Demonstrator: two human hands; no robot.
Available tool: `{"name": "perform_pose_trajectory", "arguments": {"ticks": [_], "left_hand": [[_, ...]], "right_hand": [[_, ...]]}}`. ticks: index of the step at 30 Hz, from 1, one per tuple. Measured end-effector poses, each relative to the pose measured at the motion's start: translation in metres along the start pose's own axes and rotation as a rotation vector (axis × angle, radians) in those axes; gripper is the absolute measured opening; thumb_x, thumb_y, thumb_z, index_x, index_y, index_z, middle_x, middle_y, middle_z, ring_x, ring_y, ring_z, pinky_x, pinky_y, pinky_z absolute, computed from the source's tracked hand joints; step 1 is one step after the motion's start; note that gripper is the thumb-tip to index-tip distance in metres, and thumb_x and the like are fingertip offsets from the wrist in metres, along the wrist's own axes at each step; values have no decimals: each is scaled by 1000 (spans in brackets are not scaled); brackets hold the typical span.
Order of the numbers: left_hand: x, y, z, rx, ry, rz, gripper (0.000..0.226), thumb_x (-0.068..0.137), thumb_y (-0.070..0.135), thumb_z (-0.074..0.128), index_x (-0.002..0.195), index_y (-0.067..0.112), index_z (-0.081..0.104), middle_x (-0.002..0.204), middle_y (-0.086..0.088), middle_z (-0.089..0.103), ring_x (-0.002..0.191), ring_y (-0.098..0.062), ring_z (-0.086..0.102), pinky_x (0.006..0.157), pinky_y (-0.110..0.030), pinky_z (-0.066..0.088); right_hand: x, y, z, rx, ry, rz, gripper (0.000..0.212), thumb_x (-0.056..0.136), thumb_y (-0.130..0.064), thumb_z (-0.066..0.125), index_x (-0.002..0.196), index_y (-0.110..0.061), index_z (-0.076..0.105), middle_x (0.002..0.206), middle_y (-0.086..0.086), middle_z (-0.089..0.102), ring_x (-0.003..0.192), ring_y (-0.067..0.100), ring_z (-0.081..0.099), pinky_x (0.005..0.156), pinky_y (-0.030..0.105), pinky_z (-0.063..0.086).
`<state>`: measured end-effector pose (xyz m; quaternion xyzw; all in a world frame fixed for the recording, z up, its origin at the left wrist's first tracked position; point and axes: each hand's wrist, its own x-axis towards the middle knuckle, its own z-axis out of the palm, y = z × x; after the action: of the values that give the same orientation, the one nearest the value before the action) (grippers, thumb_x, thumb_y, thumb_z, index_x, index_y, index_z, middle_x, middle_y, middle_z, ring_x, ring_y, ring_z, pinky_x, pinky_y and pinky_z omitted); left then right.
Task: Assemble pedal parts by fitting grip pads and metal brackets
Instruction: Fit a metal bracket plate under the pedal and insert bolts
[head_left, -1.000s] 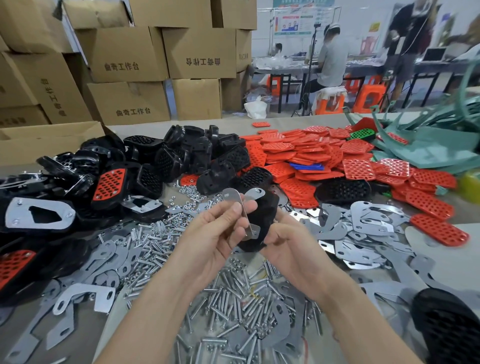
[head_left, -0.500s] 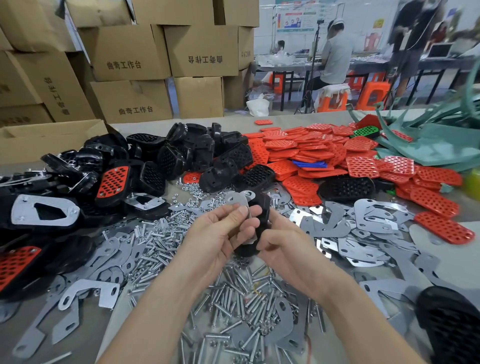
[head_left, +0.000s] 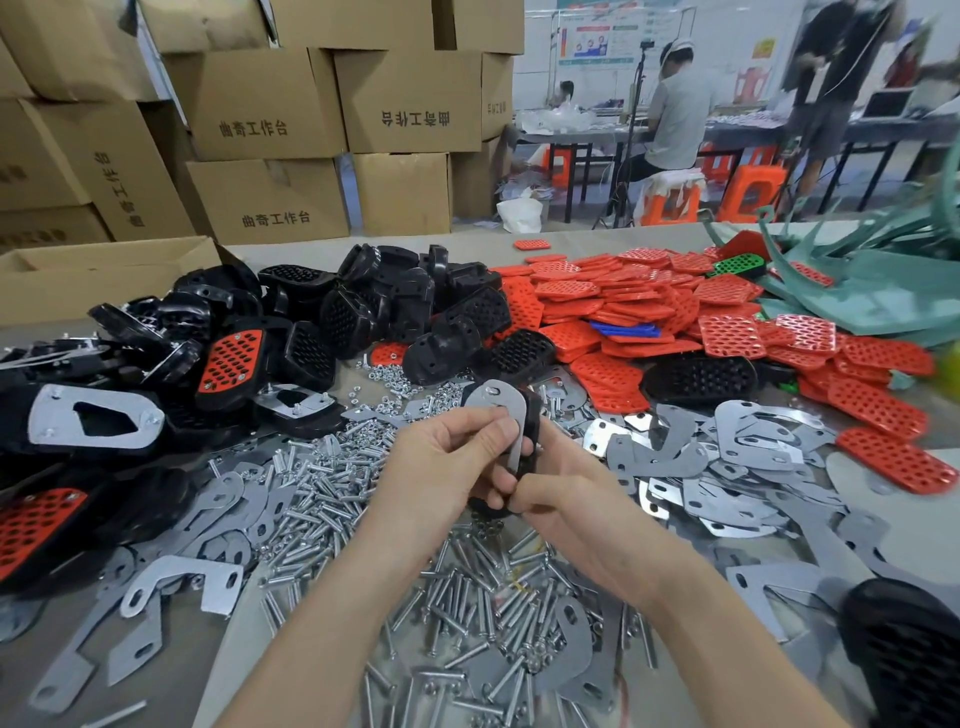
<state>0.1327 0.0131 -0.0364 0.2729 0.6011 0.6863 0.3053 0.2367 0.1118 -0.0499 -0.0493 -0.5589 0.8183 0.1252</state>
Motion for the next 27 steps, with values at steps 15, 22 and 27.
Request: {"name": "perform_pose_trajectory", "arguments": {"ticks": [15,22,27], "left_hand": [[-9,-4,9,266,158,212,6,99,15,64,95,20,65,79,1,73,53,-20,68,49,-30,56],[-1,2,-16,212,295,319,8,103,20,56,101,25,62,86,4,72,61,-17,70,55,-25,54],[7,-5,-34,528,443,330,15,104,26,49,97,37,56,86,19,68,62,-6,69,49,-25,43]], "right_hand": [[9,7,2,154,229,-49,17,105,-9,53,104,-7,70,68,7,53,61,19,50,58,30,51],[8,0,-9,239,406,-38,29,107,-12,51,130,2,62,116,21,76,107,36,74,91,50,62],[9,-8,-18,351,551,-78,31,106,-9,52,131,6,62,122,24,73,120,41,67,94,49,60]]}}
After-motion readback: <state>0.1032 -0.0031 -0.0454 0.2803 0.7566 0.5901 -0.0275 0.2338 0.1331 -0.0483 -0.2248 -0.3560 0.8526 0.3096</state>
